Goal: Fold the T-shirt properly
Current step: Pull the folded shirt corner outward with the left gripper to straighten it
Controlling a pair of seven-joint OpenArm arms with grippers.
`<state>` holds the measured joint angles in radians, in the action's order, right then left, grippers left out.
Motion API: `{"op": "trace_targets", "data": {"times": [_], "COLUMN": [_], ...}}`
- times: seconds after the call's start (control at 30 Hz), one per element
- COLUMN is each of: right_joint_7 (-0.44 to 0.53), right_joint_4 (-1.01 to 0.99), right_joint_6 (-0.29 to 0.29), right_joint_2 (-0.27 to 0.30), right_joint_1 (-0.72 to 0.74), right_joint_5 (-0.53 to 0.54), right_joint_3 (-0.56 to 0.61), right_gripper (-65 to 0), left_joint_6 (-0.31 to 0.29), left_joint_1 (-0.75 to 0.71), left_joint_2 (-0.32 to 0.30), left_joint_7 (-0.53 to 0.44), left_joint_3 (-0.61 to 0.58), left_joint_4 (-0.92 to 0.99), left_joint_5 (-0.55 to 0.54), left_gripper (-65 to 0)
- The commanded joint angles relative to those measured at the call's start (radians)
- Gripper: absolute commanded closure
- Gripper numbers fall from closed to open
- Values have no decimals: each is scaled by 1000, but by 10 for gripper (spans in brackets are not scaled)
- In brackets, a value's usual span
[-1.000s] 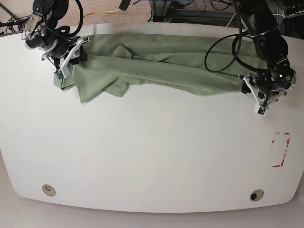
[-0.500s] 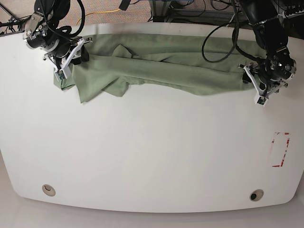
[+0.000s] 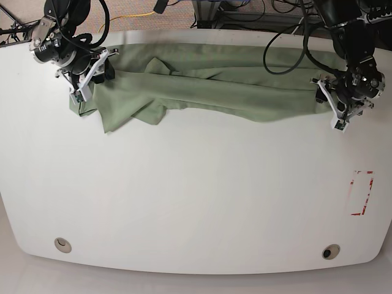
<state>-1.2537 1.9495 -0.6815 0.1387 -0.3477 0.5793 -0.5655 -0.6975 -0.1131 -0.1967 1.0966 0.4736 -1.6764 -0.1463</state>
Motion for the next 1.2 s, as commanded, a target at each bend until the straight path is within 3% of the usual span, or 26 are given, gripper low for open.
{"op": "trace_targets", "data": {"times": [0.0,0.17,0.53,1.03,1.17], "right_joint_7": [16,16,16,16,16], "right_joint_4": [18,18,18,18,18], "right_joint_6": [-8,-8,-8,-8,-8], "right_joint_2": [9,9,9,9,9], "right_joint_1": [5,5,5,5,5], "right_joint_5": [12,12,12,12,12], "right_joint_3": [-4,-4,-3,-3,-3], "right_gripper": [-171,-171,-171,-171,-171], "left_joint_6": [-1,-1,-1,-1,-1], "left_joint_1": [8,25,128,126,131], "left_joint_2": [-25,-27,-17,-28,-39], "left_joint_7": [-16,-14,-13,-19,-19], "left_joint_3": [40,101,103,106,106], "left_joint_4": [-54,-57,65,193,227], "left_joint_5": [-85,-171,-169,-167,-111], "left_gripper": [-360,-360,-360,-360,-360]}}
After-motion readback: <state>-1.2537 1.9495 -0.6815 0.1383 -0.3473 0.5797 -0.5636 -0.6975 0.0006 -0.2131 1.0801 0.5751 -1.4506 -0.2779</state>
